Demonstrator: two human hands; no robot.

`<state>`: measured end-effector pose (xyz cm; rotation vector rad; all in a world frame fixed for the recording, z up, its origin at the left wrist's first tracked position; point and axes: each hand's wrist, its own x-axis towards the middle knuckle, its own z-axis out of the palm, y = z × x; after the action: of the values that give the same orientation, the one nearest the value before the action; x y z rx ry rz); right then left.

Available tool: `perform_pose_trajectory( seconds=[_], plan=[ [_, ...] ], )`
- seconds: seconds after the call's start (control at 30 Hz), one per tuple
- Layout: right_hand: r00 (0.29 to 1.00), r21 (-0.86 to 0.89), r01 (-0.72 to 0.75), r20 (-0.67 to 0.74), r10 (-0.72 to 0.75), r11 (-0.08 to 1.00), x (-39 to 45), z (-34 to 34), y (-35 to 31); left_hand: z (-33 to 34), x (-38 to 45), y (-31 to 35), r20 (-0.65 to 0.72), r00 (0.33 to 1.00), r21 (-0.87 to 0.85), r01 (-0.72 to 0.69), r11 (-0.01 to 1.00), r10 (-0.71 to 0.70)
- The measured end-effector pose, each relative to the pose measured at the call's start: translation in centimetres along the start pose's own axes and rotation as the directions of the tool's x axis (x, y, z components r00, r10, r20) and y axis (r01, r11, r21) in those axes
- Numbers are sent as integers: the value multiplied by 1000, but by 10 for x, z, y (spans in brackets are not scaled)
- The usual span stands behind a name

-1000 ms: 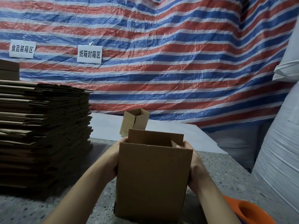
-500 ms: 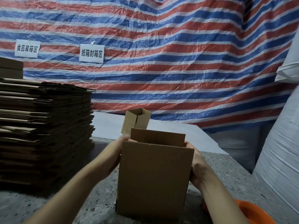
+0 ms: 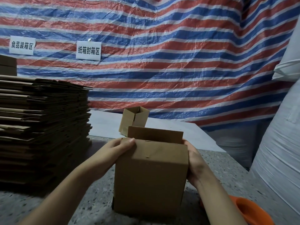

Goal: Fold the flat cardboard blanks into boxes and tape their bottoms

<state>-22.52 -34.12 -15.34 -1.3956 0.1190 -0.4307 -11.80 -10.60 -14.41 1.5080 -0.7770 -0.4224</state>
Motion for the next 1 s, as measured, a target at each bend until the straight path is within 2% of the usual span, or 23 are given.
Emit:
perform_pose_trajectory(
  seconds=[0.23,0.4,0.5,0.7,0.77,0.87,0.93,1.0],
  plan=[
    [1000,62,-3,24,1,998,-3,-1,0,3,4,-1,-115,993,-67,9,998,-17],
    [1000,80,-19,-20,20,997,-4,-3,5,5,5,0,-167,984,-125,42,991,-62],
    [999,97,-47,8,46,994,-7,-3,3,5,7,2,-150,985,-75,69,995,-80],
    [994,-73,8,108,0,997,-6,-6,-1,2,12,-2,-84,993,-64,78,995,-83],
    [995,-73,-3,104,10,997,-6,-5,-3,1,14,1,-79,995,28,70,997,-68],
    [996,-82,-15,89,23,996,-6,-5,-4,-5,18,17,-57,998,323,-9,946,29],
    [996,-87,-28,79,35,996,-6,-3,-5,-6,23,35,36,995,562,-97,822,92],
    [996,-89,-46,67,52,995,-7,-3,-5,-2,31,53,143,987,775,-159,611,75]
  ],
)
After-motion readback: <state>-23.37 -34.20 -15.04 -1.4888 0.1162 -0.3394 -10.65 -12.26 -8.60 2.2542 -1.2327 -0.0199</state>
